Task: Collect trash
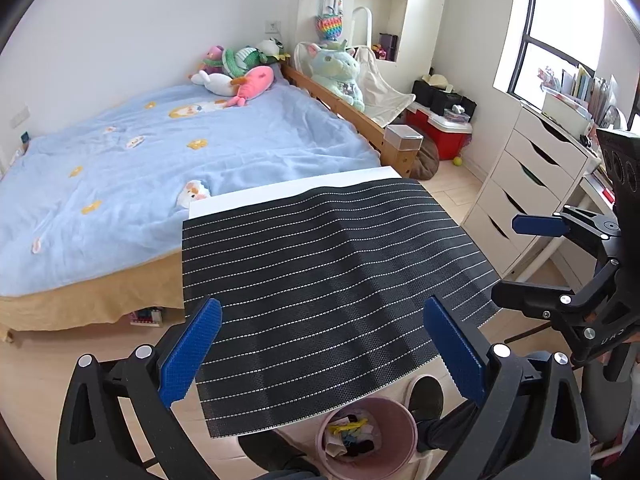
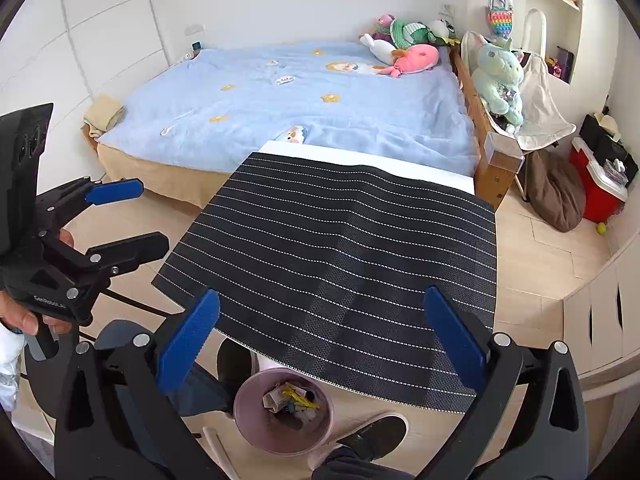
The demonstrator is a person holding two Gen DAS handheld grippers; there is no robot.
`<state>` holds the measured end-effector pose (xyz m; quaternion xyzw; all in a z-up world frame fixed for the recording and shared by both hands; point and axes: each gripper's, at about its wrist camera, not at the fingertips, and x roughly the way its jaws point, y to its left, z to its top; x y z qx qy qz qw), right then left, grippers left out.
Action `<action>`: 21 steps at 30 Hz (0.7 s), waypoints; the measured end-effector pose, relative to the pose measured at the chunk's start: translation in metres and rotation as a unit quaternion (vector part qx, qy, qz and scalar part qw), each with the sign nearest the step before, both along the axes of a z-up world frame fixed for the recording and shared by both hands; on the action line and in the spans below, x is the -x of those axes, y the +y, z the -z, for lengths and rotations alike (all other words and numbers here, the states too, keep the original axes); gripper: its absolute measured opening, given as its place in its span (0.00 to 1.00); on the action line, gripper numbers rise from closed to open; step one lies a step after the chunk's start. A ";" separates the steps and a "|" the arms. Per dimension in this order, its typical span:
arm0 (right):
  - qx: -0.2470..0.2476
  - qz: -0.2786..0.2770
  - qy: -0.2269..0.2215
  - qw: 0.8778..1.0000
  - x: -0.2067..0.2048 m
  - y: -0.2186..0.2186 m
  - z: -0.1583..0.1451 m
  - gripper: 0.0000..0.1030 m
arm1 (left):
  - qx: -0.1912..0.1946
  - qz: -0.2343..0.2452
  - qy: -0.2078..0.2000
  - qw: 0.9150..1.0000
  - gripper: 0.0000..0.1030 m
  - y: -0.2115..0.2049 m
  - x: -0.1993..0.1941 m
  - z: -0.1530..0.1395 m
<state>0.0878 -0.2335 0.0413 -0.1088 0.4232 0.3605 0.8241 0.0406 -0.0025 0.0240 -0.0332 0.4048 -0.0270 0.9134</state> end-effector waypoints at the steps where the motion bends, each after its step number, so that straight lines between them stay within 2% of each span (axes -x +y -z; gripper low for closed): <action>1: 0.001 0.001 0.000 1.000 0.000 0.000 0.001 0.97 | -0.001 0.000 0.001 1.000 0.94 0.000 0.000 0.000; 21: 0.002 0.004 0.000 1.000 0.000 -0.004 0.002 0.97 | -0.001 -0.001 0.005 1.000 0.94 -0.001 -0.001 0.003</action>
